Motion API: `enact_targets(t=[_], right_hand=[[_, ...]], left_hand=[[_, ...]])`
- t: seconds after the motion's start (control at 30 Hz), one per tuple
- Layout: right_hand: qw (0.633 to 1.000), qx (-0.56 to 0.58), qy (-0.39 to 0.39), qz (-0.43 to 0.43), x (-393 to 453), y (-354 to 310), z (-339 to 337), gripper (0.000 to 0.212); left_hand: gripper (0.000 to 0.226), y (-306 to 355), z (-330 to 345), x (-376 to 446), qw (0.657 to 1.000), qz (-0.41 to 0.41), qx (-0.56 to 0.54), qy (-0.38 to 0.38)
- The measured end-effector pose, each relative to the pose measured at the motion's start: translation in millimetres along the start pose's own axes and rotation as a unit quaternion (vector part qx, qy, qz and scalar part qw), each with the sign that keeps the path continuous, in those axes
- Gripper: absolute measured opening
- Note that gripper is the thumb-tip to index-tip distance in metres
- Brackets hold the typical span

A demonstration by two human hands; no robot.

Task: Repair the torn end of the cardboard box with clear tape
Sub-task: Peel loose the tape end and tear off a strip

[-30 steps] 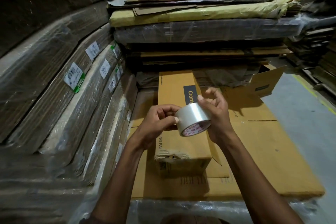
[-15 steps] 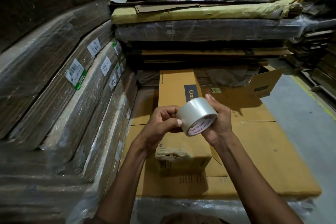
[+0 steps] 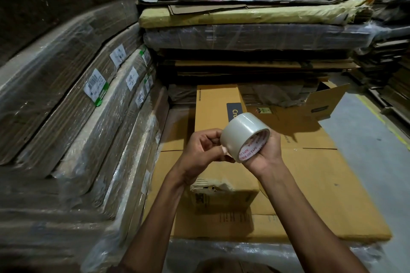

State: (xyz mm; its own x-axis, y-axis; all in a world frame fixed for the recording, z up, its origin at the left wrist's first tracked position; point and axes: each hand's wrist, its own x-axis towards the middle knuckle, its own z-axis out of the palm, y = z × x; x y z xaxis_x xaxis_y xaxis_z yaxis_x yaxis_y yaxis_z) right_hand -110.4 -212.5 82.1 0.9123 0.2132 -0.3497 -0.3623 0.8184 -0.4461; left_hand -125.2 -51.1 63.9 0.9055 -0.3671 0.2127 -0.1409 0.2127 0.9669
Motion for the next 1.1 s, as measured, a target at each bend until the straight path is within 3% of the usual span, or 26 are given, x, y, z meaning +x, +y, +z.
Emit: enact_targets(t=[0.2, 0.27, 0.3, 0.4, 0.47, 0.53, 0.6, 0.7, 0.77, 0.97, 1.1], right_hand=[[0.999, 0.004, -0.007, 0.033, -2, 0, 5, 0.036], [0.994, -0.109, -0.008, 0.003, 0, -4, 0, 0.044], [0.981, -0.186, -0.008, -0.052, 2, -6, -4, 0.051], [0.894, -0.383, -0.072, -0.221, 4, -18, -10, 0.071], [0.802, -0.524, -0.111, -0.266, 5, -21, -8, 0.08], [0.727, -0.611, -0.12, -0.29, 6, -16, -4, 0.076], [0.698, -0.622, -0.103, -0.341, 8, -10, -3, 0.064], [0.691, -0.605, -0.066, -0.39, 8, -6, -1, 0.048], [0.707, -0.588, -0.042, -0.391, 9, -6, -2, 0.045], [0.818, -0.469, 0.003, -0.333, 5, -10, 5, 0.052], [0.864, -0.416, 0.012, -0.283, 5, -8, 3, 0.053]], left_hand=[[0.029, 1, 0, 1, 1.0, 0.022, -0.008, 0.005], [0.03, 3, -1, 1, 0.999, 0.021, -0.021, 0.029], [0.029, 4, -2, 1, 0.999, 0.016, -0.022, 0.039], [0.026, 9, -5, 3, 0.998, -0.015, 0.036, 0.048], [0.028, 10, -3, 3, 0.997, -0.04, 0.062, 0.037], [0.028, 9, 2, 2, 0.996, -0.056, 0.063, 0.031], [0.028, 8, 7, 2, 0.995, -0.061, 0.069, 0.033], [0.028, 9, 9, 2, 0.993, -0.064, 0.088, 0.037], [0.028, 9, 8, 1, 0.993, -0.063, 0.093, 0.038], [0.023, 15, 8, 0, 0.993, -0.039, 0.104, 0.039], [0.023, 17, 8, -1, 0.993, -0.033, 0.112, 0.03]])
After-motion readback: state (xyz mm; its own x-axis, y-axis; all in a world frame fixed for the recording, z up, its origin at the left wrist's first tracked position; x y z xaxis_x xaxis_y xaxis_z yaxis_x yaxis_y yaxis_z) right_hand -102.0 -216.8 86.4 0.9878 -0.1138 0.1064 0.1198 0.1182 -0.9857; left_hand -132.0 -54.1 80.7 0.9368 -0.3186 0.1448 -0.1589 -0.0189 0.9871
